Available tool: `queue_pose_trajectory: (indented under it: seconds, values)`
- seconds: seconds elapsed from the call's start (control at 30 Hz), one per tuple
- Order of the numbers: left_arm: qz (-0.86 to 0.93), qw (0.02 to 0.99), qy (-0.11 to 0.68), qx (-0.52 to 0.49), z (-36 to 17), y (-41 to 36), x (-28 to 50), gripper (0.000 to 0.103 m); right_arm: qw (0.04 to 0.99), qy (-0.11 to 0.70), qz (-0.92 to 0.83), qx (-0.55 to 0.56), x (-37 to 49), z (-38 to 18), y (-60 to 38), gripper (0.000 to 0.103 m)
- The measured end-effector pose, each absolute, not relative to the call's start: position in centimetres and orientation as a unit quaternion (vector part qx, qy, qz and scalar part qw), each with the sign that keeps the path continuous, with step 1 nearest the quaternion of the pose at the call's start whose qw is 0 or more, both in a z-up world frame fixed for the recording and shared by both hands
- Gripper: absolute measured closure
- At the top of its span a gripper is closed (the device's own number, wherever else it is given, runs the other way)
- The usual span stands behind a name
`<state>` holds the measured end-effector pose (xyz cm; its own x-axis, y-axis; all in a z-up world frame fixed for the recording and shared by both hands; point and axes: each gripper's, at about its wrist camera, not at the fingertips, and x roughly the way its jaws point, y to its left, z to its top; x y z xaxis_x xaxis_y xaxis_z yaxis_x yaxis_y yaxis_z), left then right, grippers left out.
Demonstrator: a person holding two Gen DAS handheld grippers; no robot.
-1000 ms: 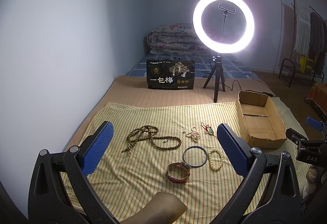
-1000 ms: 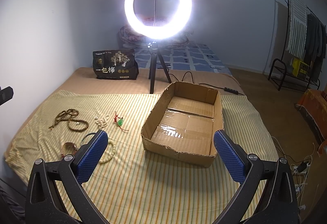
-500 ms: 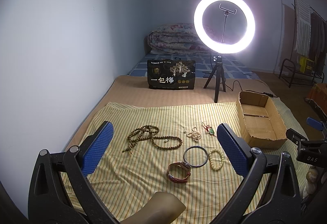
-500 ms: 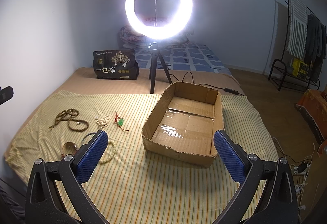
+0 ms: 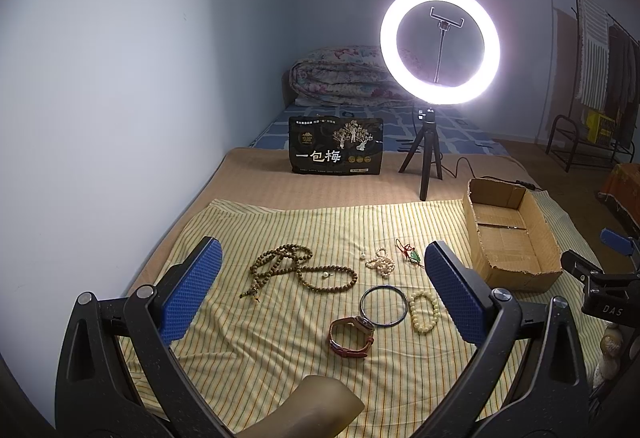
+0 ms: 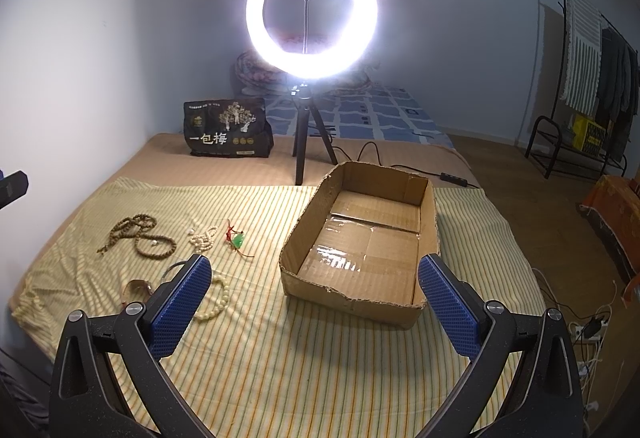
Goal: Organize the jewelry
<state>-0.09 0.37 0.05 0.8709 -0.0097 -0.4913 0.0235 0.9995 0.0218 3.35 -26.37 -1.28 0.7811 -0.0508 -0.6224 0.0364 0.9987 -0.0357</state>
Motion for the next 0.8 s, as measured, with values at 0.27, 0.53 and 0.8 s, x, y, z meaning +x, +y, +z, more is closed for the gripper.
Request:
queue_pose_trajectory:
  seconds: [0.27, 0.53, 0.8]
  values:
    - [-0.009, 0.967, 0.254, 0.013, 0.0, 0.4, -0.1, 0.000, 0.944, 0.330, -0.022, -0.011, 3.3, -1.3, -26.4, 0.001]
    - [-0.009, 0.967, 0.256, 0.013, -0.1, 0.5, -0.2, 0.000, 0.943, 0.331, -0.021, -0.010, 3.3, -1.3, -26.3, 0.001]
    - [-0.002, 0.963, 0.267, 0.014, -1.3, 0.8, -0.1, 0.000, 0.941, 0.338, -0.014, -0.011, 3.7, -1.8, -26.0, 0.001]
